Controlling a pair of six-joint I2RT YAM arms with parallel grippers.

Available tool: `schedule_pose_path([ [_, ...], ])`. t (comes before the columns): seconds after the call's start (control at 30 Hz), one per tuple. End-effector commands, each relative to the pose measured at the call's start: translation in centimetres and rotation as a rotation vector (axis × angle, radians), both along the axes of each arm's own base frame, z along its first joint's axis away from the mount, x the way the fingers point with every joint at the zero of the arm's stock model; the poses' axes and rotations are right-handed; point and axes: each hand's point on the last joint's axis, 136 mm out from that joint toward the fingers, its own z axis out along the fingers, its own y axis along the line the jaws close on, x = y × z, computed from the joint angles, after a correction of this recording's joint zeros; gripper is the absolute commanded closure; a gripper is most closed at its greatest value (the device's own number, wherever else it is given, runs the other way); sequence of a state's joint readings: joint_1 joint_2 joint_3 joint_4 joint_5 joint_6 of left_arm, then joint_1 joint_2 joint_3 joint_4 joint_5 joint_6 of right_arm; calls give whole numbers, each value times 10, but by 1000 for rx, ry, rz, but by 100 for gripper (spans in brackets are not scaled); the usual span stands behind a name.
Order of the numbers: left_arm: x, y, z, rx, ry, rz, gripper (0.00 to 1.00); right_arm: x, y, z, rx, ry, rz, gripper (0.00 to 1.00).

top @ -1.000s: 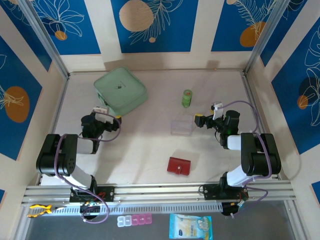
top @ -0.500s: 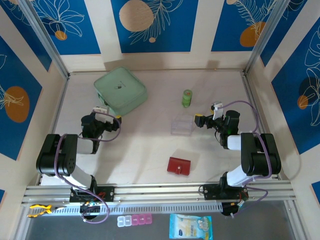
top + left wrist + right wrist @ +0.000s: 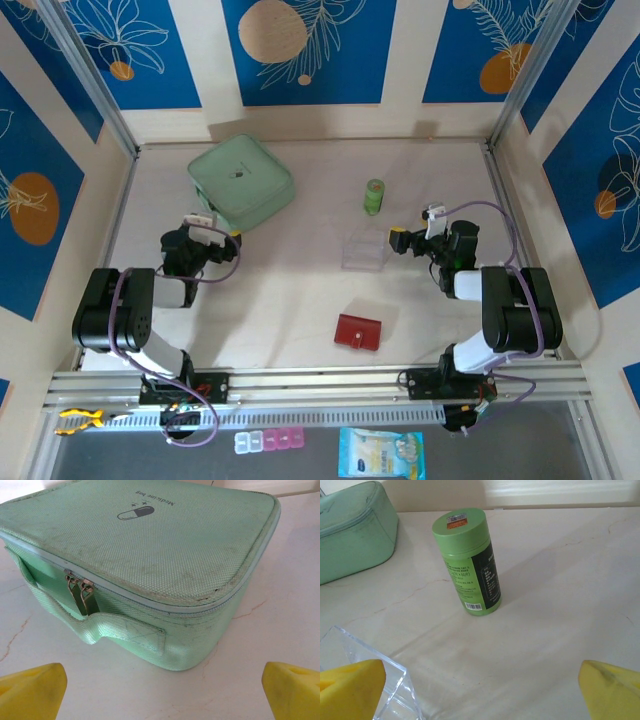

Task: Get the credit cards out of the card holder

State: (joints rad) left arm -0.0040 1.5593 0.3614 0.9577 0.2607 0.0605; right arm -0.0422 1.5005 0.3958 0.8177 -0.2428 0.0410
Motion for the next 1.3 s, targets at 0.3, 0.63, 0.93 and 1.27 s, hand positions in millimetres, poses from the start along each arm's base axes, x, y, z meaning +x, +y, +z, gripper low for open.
schedule_pose_path([
  [0.3, -1, 29, 28, -15, 47, 176, 0, -5, 2, 29, -84, 68, -55, 1],
  [0.63, -8, 31, 55, -270, 286, 317, 0, -20, 17, 45, -40, 289, -96, 9],
  [0.93, -33, 20, 91, -340, 488, 325, 0, -43, 24, 43, 29, 534, -167, 24],
  [1.27, -51, 12, 93, -244, 610, 233, 0, -46, 41, 29, 24, 727, -178, 44],
])
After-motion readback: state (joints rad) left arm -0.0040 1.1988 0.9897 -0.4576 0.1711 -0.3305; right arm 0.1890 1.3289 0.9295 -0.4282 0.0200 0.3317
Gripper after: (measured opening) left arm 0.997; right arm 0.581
